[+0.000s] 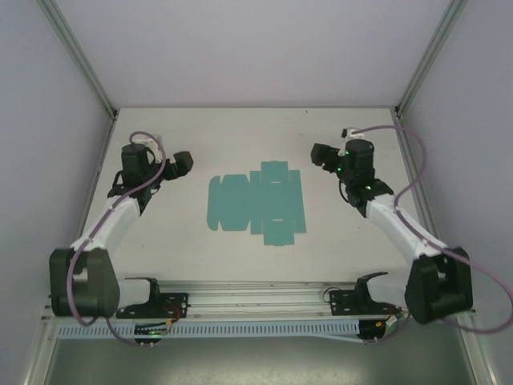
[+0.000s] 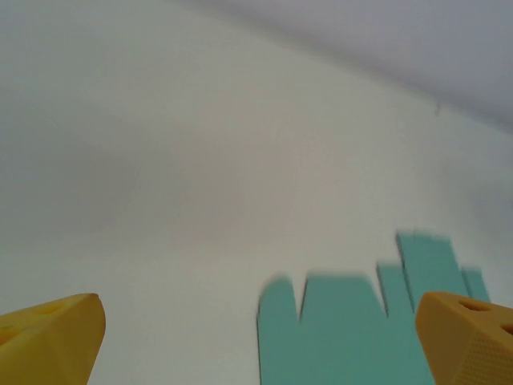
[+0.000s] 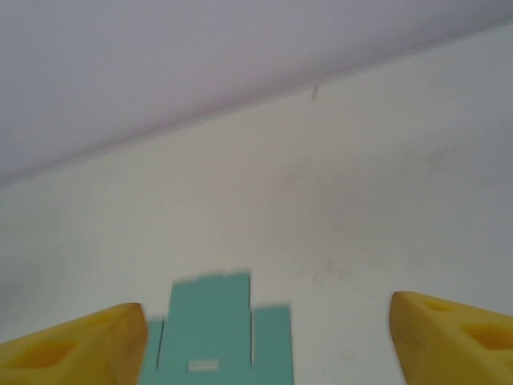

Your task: Assemble paper box

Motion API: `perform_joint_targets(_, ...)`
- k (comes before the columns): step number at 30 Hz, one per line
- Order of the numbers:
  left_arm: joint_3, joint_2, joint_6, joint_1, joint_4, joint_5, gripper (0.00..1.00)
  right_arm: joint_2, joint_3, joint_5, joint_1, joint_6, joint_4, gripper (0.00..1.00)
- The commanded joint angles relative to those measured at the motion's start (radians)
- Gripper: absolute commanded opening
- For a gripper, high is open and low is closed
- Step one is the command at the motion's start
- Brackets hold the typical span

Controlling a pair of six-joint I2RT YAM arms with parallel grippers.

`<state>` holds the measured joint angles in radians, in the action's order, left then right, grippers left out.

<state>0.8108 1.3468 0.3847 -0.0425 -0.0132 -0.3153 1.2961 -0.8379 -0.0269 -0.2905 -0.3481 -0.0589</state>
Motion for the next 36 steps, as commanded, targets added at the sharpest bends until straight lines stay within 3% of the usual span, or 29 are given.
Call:
perform_joint_targets(1, 0.082, 0.103, 0.051, -0.054, -0.209, -0.101, 0.99, 0.186, -0.069, -0.241, -0.027, -0.144, 0.145, 0.6)
perform_joint_targets(5, 0.14, 0.209, 0.054, -0.101, -0.273, -0.133, 0.99, 0.398, -0.194, -0.355, -0.074, -0.177, 0.198, 0.33)
perform_joint_targets(14, 0.173, 0.357, 0.073, -0.124, -0.312, -0.236, 0.99, 0.616, -0.238, -0.366, -0.07, -0.189, 0.25, 0.19)
perform_joint_targets(20, 0.189, 0.449, 0.072, -0.135, -0.3, -0.303, 0.99, 0.673, -0.151, -0.286, -0.065, -0.219, 0.212, 0.18)
perform_joint_targets(27, 0.214, 0.508, 0.066, -0.169, -0.275, -0.417, 0.98, 0.7, -0.111, -0.302, -0.062, -0.224, 0.159, 0.17)
perform_joint_targets(36, 0.383, 0.597, 0.056, -0.246, -0.429, -0.345, 0.99, 0.692, -0.053, -0.329, -0.07, -0.218, 0.069, 0.16)
